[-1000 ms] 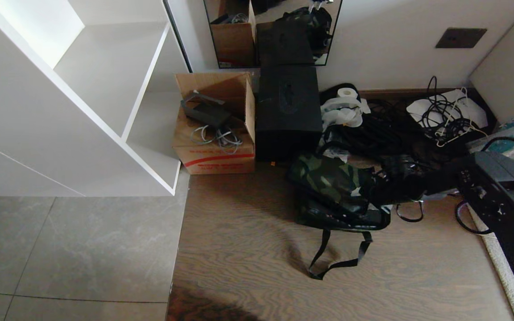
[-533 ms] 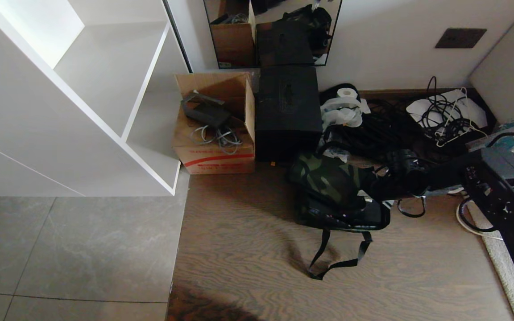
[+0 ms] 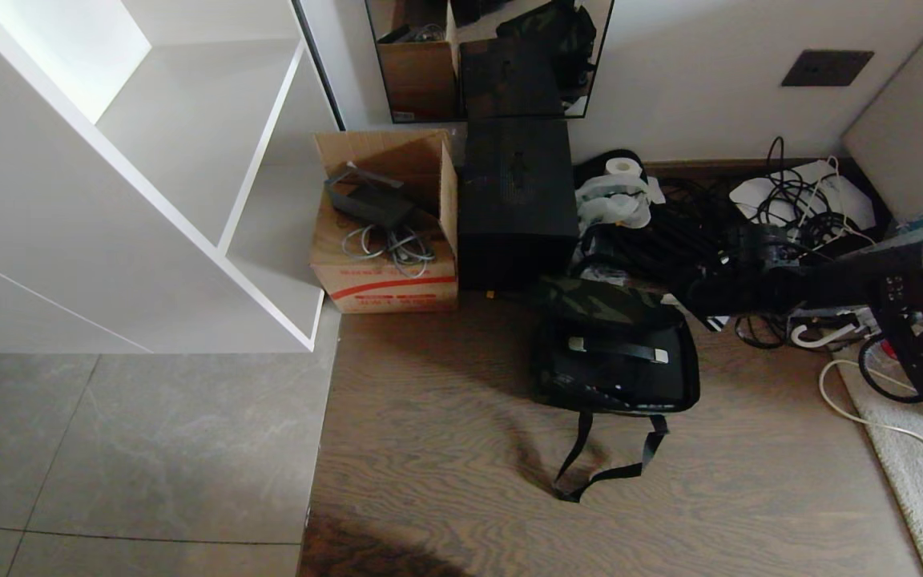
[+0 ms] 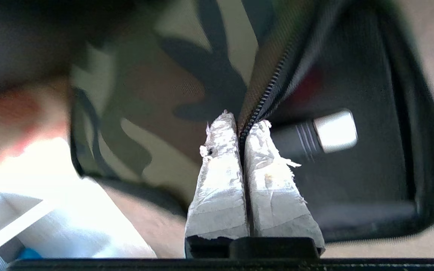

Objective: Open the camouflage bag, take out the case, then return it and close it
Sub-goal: Open the top of the storage box

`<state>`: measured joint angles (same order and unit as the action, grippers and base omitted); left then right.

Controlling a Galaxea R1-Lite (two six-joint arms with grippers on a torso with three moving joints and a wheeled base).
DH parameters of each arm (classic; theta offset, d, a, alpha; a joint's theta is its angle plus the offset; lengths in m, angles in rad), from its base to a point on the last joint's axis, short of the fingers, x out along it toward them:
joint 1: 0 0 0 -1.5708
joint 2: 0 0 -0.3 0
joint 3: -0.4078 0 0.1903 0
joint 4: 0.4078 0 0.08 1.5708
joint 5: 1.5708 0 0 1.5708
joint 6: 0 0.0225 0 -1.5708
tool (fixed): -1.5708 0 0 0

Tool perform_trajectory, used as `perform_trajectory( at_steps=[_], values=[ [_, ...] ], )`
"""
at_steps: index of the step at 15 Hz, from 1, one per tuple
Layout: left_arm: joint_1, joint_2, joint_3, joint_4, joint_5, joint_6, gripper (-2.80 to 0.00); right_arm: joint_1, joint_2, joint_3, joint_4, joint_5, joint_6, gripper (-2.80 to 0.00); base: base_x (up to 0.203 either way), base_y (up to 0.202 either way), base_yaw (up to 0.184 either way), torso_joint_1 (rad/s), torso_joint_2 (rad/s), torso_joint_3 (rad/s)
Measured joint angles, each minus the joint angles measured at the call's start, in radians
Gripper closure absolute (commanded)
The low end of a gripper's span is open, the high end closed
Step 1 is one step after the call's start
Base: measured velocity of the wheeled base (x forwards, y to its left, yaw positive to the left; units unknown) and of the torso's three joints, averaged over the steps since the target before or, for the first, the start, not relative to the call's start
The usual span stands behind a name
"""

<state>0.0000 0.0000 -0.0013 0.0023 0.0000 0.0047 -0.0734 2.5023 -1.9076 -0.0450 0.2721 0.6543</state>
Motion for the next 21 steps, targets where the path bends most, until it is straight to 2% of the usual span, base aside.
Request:
perform_trajectory(
  at_steps=[3,6,7,11,15,18,21],
  values=[
    [0.000,0.000,0.000,0.000,0.000,0.000,0.00,0.004,-0.011,-0.028,-0.020,0.004,0.007,0.00,0.000,0.000,0.000,0.000,0.00,0.000],
    [0.000,0.000,0.000,0.000,0.000,0.000,0.00,0.005,-0.011,-0.034,-0.131,0.002,0.014,0.00,0.000,0.000,0.000,0.000,0.00,0.000],
    [0.000,0.000,0.000,0.000,0.000,0.000,0.00,0.005,-0.009,-0.034,-0.149,0.003,0.014,-2.80,0.000,0.000,0.000,0.000,0.00,0.000],
    [0.000,0.000,0.000,0.000,0.000,0.000,0.00,0.006,0.011,-0.035,-0.253,0.007,0.003,-2.80,0.000,0.000,0.000,0.000,0.00,0.000],
    [0.000,0.000,0.000,0.000,0.000,-0.001,0.00,0.006,0.048,-0.038,-0.487,0.022,-0.006,-2.80,0.000,0.000,0.000,0.000,0.00,0.000],
    [0.000,0.000,0.000,0.000,0.000,0.000,0.00,0.002,0.066,-0.042,-0.623,0.055,-0.073,-2.80,0.000,0.000,0.000,0.000,0.00,0.000],
    [0.000,0.000,0.000,0.000,0.000,0.000,0.00,0.000,0.083,-0.042,-0.641,0.047,-0.098,-2.80,0.000,0.000,0.000,0.000,0.00,0.000]
  ],
)
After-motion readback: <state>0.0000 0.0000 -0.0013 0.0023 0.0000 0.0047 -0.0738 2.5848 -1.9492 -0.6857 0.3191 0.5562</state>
